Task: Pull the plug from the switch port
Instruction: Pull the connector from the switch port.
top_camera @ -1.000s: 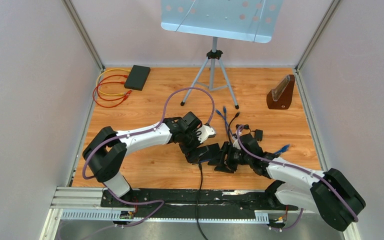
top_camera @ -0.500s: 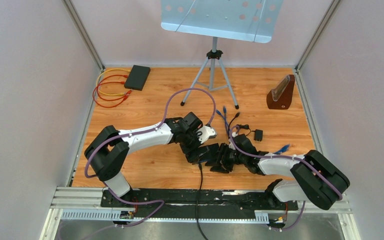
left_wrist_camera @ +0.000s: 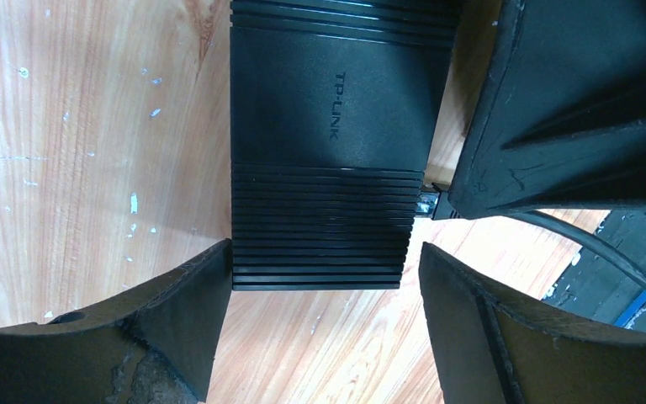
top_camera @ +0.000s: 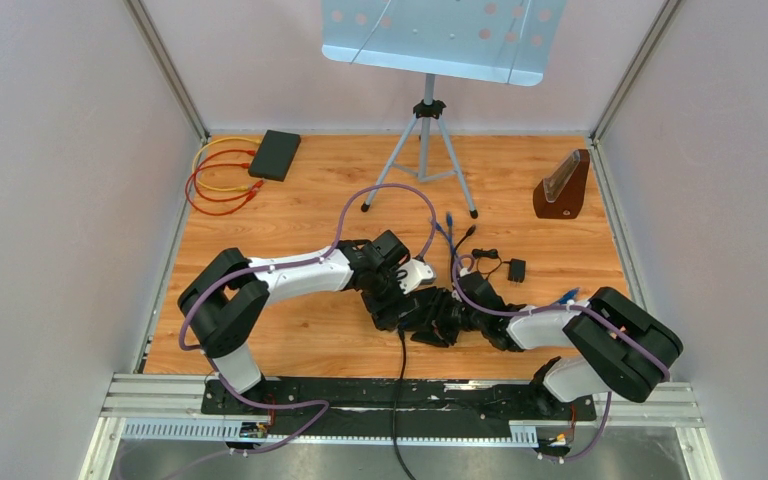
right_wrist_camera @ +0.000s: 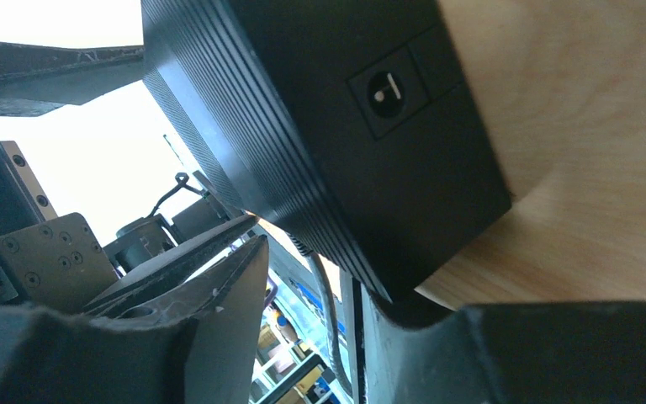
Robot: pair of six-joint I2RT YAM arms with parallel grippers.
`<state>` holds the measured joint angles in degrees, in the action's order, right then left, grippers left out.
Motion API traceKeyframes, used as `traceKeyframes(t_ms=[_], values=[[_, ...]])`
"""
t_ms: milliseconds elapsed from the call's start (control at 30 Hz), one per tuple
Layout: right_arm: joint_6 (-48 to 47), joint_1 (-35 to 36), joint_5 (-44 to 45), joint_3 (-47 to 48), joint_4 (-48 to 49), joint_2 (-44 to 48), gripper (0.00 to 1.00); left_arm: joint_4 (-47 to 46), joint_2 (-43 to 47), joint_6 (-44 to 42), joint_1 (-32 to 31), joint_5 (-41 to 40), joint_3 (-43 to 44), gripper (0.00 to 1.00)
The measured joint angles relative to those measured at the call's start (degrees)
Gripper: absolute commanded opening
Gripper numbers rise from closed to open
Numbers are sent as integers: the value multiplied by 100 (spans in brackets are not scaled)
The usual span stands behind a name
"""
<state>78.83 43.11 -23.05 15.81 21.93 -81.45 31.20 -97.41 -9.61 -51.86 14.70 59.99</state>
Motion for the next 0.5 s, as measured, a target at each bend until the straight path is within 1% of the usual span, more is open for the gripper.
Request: traceKeyframes(t_ms=[67, 100, 267, 333, 500], values=[[17, 2, 28, 0, -2, 0, 37, -7, -24, 0, -15, -31, 2, 84], [20, 13, 57, 0, -9, 0, 37, -9, -35, 0, -20, -37, 2, 81], [61, 111, 286, 61, -44, 0, 41, -17, -96, -2, -20, -87, 9, 77], [72, 197, 417, 103, -39, -2, 42, -15, -96, -11, -22, -85, 9, 76], [103, 422, 739, 264, -13, -149, 37, 33, -98, -15, -15, -116, 22, 73]])
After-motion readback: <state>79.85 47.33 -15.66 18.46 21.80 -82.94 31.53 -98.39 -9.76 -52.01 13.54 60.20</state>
